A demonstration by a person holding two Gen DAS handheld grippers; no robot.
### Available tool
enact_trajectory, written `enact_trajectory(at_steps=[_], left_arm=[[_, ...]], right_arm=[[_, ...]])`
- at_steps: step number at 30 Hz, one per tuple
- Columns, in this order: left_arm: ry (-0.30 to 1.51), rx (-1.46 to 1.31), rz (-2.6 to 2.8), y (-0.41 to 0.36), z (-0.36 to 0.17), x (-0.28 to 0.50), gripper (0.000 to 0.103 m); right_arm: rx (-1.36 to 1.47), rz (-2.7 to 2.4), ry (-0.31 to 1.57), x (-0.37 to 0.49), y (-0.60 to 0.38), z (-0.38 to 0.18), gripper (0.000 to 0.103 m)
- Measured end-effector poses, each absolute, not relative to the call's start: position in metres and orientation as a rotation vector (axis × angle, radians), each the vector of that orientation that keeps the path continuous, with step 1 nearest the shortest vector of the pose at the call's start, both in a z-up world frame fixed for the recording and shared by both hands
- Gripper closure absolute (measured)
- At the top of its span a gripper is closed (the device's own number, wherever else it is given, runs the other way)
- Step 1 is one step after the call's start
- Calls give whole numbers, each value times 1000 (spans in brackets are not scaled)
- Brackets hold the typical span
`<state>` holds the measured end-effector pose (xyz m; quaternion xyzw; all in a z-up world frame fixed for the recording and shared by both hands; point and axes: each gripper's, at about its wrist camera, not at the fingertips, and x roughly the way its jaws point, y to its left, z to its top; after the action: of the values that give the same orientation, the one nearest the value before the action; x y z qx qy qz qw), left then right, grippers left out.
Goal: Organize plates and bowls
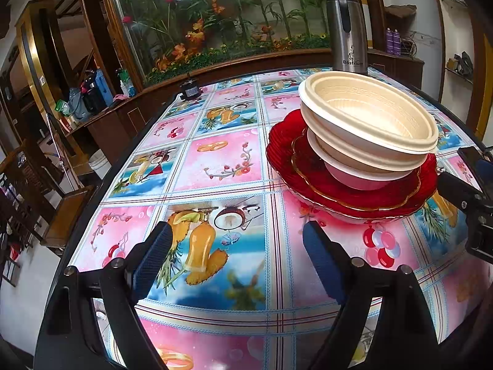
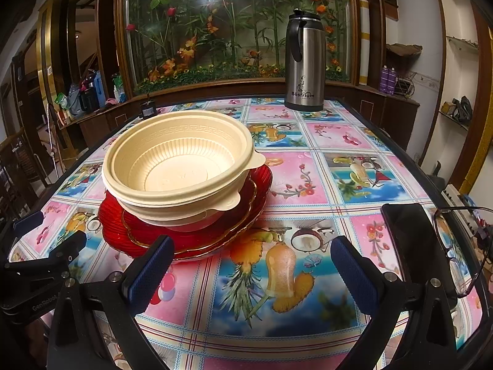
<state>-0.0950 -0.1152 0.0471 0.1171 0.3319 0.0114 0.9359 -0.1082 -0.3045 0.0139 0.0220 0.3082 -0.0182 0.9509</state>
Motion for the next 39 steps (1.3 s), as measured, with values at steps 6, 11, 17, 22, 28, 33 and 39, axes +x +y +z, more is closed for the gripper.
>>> enact_trajectory(at_steps=[6,11,17,22,28,33,39], left_arm=[[680,237,23,-114,47,-95,16],[681,238,21,-114,46,-95,16],[687,235,17,-112,46,-95,16],[690,233,13,-112,46,-95,16],[696,230,9,-112,45,-95,16],[700,228,6,-111,44,-94,16],[709,230,-1,-112,44,-94,16]], right_arm=[[46,-41,632,-107,-305,14,1],[47,-44,633,-107,-304,14,1],[48,-44,635,-107,-304,14,1],[52,-45,637,-108,-305,14,1],[53,-45,637,-108,-305,14,1],[54,-46,642,-107,-305,13,1],[52,-45,646,-106,-305,13,1]])
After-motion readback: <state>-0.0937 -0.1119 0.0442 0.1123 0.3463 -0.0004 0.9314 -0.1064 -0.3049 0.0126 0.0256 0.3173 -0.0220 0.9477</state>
